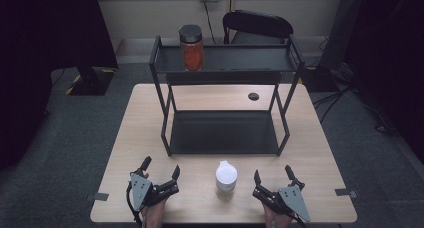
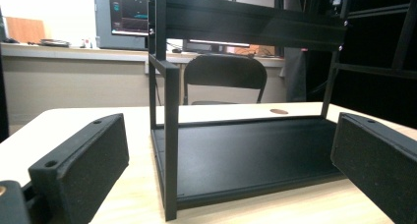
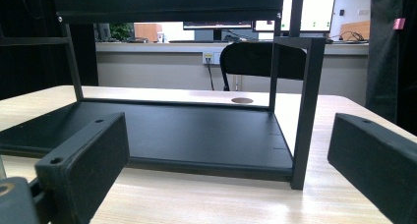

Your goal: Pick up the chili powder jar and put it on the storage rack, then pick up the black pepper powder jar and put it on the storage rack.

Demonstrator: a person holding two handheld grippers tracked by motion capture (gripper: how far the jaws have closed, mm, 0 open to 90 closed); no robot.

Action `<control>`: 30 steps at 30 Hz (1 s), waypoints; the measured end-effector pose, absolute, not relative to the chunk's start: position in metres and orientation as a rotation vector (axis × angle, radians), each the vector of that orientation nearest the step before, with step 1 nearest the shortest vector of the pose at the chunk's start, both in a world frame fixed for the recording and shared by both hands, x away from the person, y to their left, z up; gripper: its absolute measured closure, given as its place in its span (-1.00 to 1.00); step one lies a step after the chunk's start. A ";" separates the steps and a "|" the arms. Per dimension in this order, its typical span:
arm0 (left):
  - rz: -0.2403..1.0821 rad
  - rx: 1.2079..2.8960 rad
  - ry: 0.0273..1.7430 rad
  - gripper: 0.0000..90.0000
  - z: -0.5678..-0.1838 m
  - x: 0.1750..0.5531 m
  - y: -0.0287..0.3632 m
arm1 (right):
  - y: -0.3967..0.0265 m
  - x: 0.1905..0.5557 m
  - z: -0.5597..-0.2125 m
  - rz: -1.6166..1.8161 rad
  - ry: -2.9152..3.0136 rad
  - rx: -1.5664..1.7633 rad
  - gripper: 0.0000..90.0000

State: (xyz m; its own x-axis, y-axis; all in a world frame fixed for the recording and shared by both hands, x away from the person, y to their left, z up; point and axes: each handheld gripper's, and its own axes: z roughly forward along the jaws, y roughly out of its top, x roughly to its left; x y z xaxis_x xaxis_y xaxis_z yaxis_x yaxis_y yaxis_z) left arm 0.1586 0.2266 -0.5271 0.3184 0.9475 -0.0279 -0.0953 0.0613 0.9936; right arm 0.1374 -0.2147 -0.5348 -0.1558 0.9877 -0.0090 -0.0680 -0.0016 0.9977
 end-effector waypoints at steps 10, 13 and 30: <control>1.012 1.268 0.929 -1.00 -0.536 0.159 0.219 | -0.215 0.137 -0.535 1.352 1.273 1.077 -0.98; 1.033 1.277 0.917 -1.00 -0.537 0.156 0.216 | -0.215 0.137 -0.535 1.352 1.273 1.077 -0.98; 1.038 1.285 0.965 -0.97 -0.532 0.158 0.211 | -0.215 0.137 -0.535 1.354 1.274 1.076 -0.98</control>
